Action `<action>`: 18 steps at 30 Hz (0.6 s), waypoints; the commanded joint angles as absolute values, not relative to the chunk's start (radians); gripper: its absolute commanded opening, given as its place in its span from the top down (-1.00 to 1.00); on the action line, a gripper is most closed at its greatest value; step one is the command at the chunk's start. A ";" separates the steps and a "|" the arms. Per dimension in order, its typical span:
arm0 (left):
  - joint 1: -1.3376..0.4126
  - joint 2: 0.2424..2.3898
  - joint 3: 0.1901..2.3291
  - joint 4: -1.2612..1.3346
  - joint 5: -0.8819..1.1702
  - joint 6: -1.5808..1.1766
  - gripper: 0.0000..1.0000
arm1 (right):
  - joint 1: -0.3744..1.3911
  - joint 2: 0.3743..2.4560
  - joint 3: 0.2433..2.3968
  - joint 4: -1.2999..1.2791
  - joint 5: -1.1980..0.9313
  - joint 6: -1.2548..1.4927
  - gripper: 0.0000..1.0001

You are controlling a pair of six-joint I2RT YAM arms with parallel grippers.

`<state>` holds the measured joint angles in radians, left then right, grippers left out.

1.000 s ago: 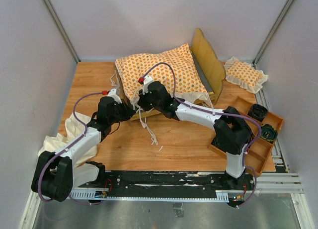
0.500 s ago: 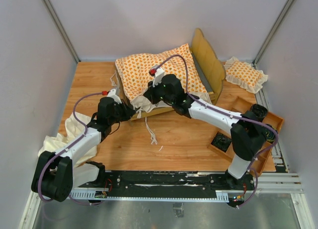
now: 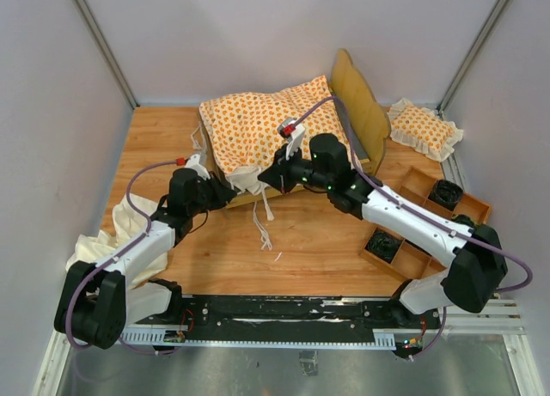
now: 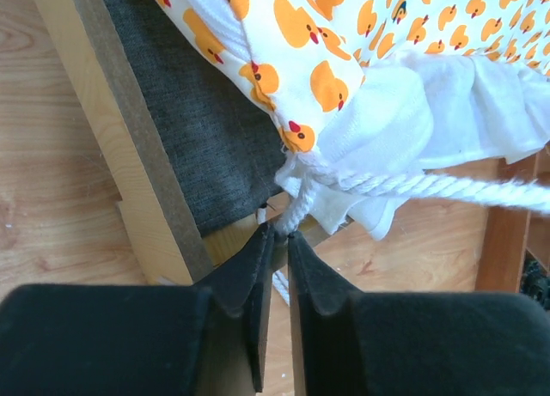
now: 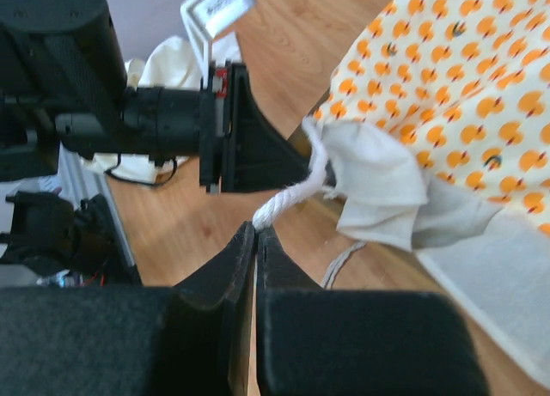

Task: Set up the pet bed
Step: Cross the ropes over the mattress.

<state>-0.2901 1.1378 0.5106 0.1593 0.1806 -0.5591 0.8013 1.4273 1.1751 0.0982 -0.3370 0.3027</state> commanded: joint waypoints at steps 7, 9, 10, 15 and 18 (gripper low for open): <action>-0.293 0.970 0.560 -0.022 0.074 -0.622 0.09 | 0.918 1.413 0.993 0.158 -0.327 0.444 0.98; -0.292 0.907 0.554 -0.059 0.035 -0.629 0.04 | 0.948 1.445 1.001 0.159 -0.315 0.449 0.97; -0.293 0.874 0.546 -0.072 0.027 -0.624 0.01 | 0.964 1.460 1.007 0.158 -0.299 0.448 0.98; -0.293 0.725 0.517 -0.142 0.048 -0.632 -0.11 | 1.006 1.520 1.037 0.160 -0.242 0.448 0.99; -0.293 0.658 0.483 -0.103 0.177 -0.651 -0.17 | 1.014 1.536 1.028 0.211 -0.242 0.473 0.99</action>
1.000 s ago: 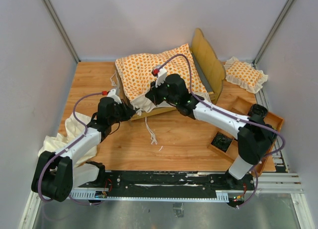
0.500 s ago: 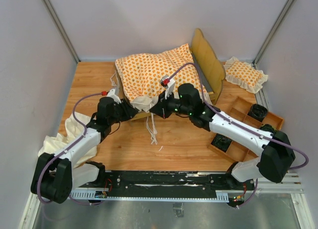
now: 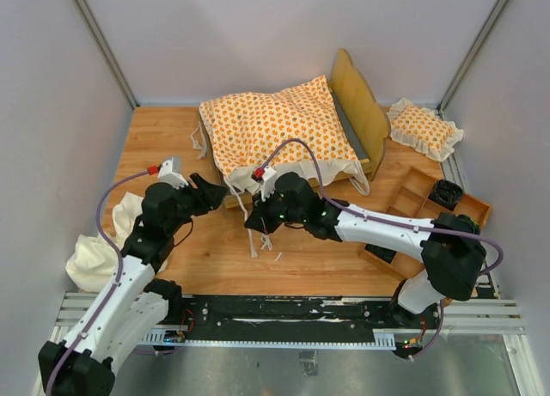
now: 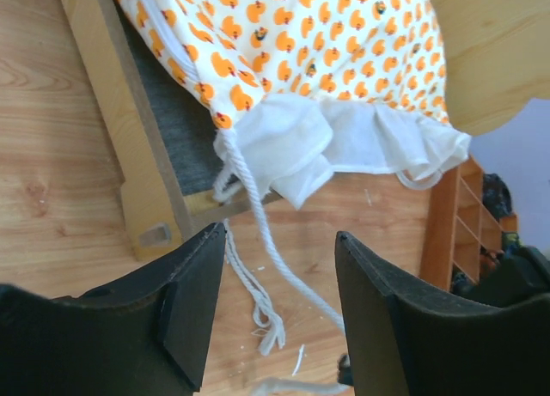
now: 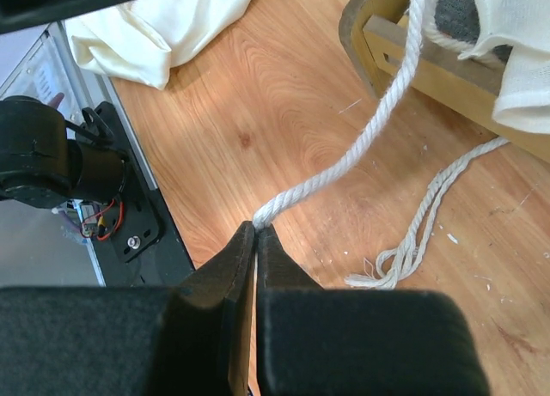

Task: Set up the pet bed
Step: Cross the ropes over the mattress, then tie the ropes to the bed frame.

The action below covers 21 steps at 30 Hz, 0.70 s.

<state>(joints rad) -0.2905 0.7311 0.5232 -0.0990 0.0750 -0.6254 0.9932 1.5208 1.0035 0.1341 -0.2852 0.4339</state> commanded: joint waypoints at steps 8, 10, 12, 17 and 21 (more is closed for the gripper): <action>-0.293 0.594 0.305 0.120 0.471 -0.775 -0.23 | 1.019 1.541 0.992 0.280 -0.126 0.526 0.99; -0.292 0.585 0.280 0.115 0.477 -0.748 -0.20 | 1.015 1.551 0.998 0.280 -0.095 0.544 0.99; -0.293 0.567 0.259 0.108 0.485 -0.703 -0.16 | 1.011 1.566 1.016 0.274 -0.081 0.554 0.99; -0.293 0.523 0.199 0.191 0.519 -0.668 -0.09 | 1.002 1.607 1.059 0.284 -0.106 0.619 0.99; -0.293 0.510 0.180 0.226 0.536 -0.666 -0.10 | 0.996 1.618 1.094 0.257 -0.098 0.626 1.00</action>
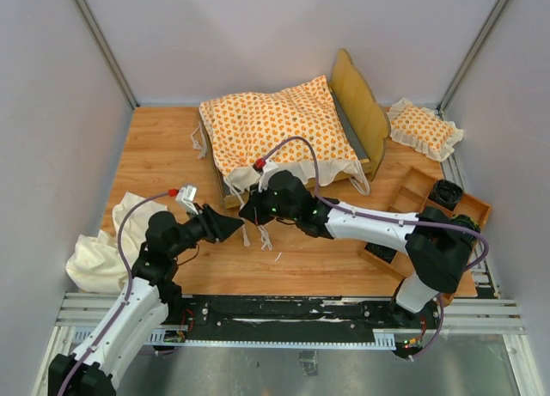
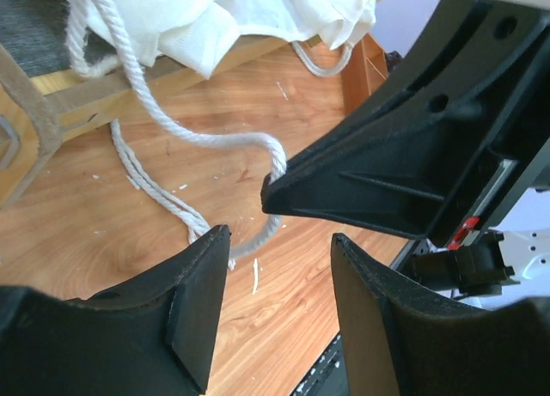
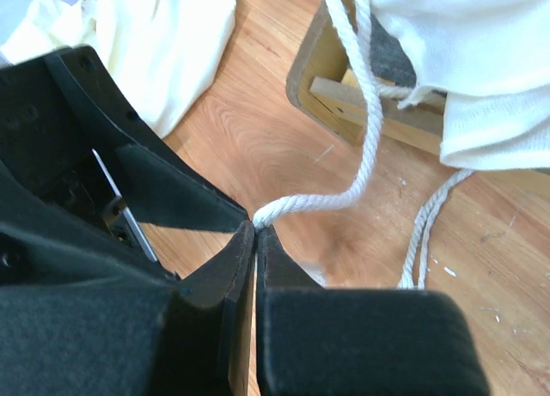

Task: Set up the pet bed
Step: Tie the ropes to the bed frame.

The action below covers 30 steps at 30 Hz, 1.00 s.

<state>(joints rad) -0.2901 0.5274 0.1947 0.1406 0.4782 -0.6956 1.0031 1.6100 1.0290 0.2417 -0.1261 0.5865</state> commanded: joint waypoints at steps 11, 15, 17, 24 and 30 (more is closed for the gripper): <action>-0.293 0.477 0.147 0.356 0.515 -0.609 -0.25 | 0.960 1.621 1.144 0.296 -0.155 0.687 0.99; -0.293 0.538 0.146 0.404 0.561 -0.588 -0.29 | 0.960 1.618 1.139 0.319 -0.149 0.721 0.99; -0.293 0.573 0.151 0.418 0.598 -0.565 -0.30 | 0.960 1.606 1.120 0.337 -0.128 0.731 0.99; -0.293 0.634 0.155 0.457 0.573 -0.538 -0.03 | 0.960 1.600 1.101 0.381 -0.149 0.753 0.99; -0.293 0.616 0.134 0.457 0.482 -0.525 0.24 | 0.959 1.605 1.081 0.431 -0.154 0.757 0.99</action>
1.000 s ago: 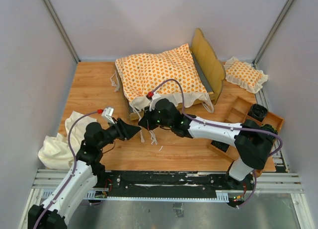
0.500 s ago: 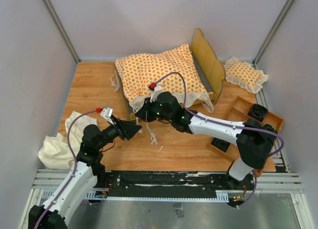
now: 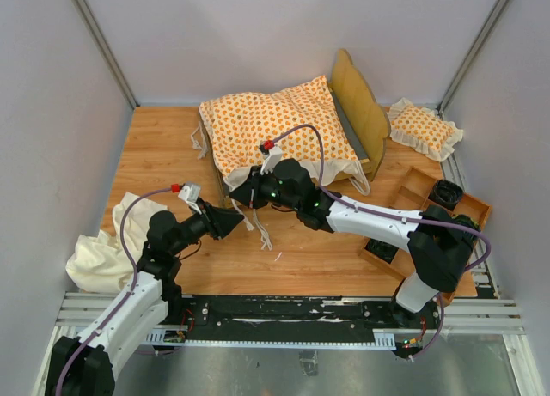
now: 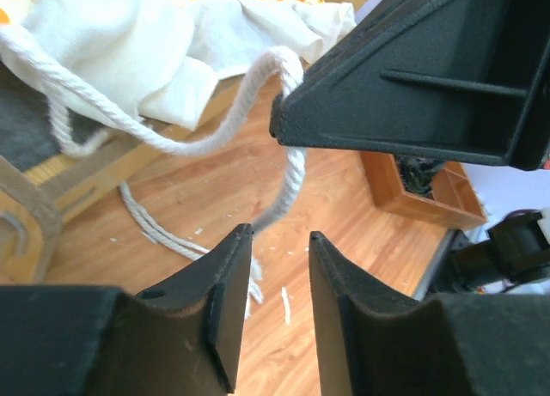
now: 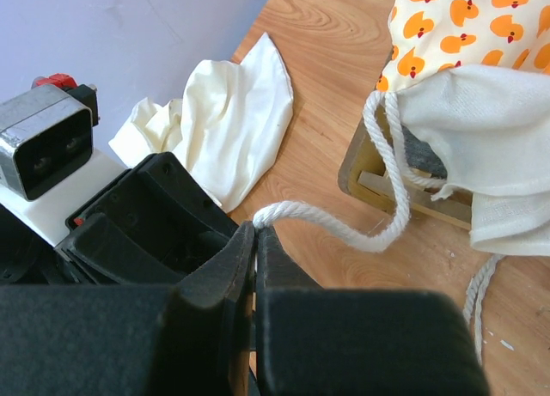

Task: Set up the pet bed
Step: Tie the ropes to the bed frame.

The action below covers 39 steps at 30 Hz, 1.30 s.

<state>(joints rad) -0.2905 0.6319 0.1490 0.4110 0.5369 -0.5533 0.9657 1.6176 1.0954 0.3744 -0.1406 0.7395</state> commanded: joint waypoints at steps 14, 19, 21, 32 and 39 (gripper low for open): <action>-0.292 0.586 0.116 0.484 0.373 -0.532 -0.25 | 0.953 1.604 1.061 0.451 -0.190 0.782 0.99; -0.292 0.611 0.113 0.553 0.386 -0.554 -0.15 | 0.953 1.602 1.061 0.454 -0.189 0.785 0.99; -0.293 0.624 0.111 0.574 0.401 -0.567 0.08 | 0.953 1.603 1.059 0.460 -0.189 0.787 0.99; -0.293 0.557 0.222 0.200 0.212 -0.712 0.99 | 0.948 1.476 0.940 0.278 -0.087 0.572 0.08; -0.293 0.513 0.382 -0.119 -0.025 -0.700 0.99 | 0.975 1.557 0.876 0.181 -0.037 0.415 -0.03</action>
<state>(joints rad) -0.2905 0.5350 0.2955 0.0982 0.1555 -0.6884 0.9592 1.5002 0.9207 0.2379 -0.0978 0.5381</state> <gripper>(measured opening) 0.019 0.510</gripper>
